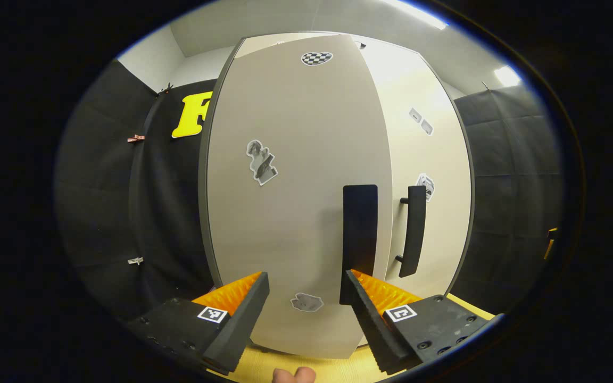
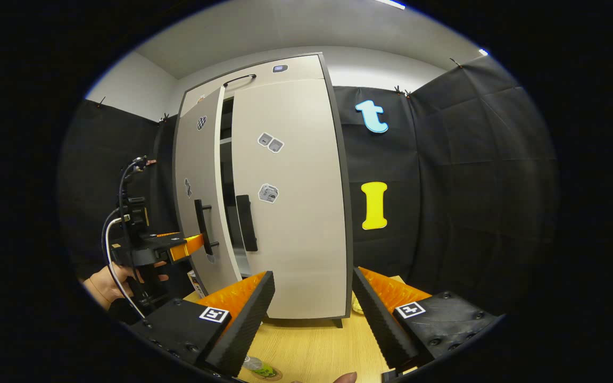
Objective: Grasp the bottle in the cabinet with the left hand and place it on the coaster, then close the right door with the right hand and the left door with the left hand.
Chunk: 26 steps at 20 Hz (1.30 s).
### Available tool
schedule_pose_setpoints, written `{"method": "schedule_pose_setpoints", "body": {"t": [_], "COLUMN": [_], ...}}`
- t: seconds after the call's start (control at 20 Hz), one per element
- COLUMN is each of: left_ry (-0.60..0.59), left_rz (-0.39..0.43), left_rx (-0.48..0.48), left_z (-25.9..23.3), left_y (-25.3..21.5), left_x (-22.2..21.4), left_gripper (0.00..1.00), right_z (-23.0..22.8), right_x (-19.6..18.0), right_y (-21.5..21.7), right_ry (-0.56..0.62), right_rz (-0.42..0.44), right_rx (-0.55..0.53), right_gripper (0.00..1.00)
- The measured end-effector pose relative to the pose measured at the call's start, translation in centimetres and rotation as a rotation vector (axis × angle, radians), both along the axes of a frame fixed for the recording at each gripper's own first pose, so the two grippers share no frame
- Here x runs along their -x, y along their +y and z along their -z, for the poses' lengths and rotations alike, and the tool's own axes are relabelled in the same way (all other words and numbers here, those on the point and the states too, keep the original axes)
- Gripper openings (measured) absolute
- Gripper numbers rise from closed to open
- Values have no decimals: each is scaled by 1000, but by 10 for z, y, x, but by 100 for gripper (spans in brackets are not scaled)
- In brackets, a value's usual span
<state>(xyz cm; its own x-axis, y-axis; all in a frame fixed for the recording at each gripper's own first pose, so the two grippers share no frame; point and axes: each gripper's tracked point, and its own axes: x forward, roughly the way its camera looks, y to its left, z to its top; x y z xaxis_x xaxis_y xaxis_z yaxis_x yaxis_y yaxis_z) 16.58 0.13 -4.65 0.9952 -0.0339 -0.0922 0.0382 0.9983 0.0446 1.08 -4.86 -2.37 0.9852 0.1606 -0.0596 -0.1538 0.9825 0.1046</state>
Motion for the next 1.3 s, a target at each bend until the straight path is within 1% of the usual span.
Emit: {"method": "schedule_pose_setpoints", "body": {"t": [0.15,0.3,0.65,0.95,1.1,1.3], "left_ry": [2,6,16,-25,-43,-26], "left_rz": [-17,-1,13,19,7,-30], "left_rx": [-11,-3,16,33,44,51], "left_z": [-1,-3,-13,-28,-32,-24], "left_y": [1,-4,-2,-3,2,21], "left_x": [2,13,69,122,146,168], "left_gripper": [93,94,94,94,94,93], "right_z": [-1,-3,-12,-21,-26,-29], "right_x": [-1,-2,-3,0,1,3], "right_y": [6,8,15,35,47,63], "right_ry": [7,2,-18,-51,-77,-86], "right_rz": [-16,-22,-16,-19,-22,-35], "right_rx": [-12,-10,-11,7,21,31], "right_gripper": [98,97,97,97,97,97]}}
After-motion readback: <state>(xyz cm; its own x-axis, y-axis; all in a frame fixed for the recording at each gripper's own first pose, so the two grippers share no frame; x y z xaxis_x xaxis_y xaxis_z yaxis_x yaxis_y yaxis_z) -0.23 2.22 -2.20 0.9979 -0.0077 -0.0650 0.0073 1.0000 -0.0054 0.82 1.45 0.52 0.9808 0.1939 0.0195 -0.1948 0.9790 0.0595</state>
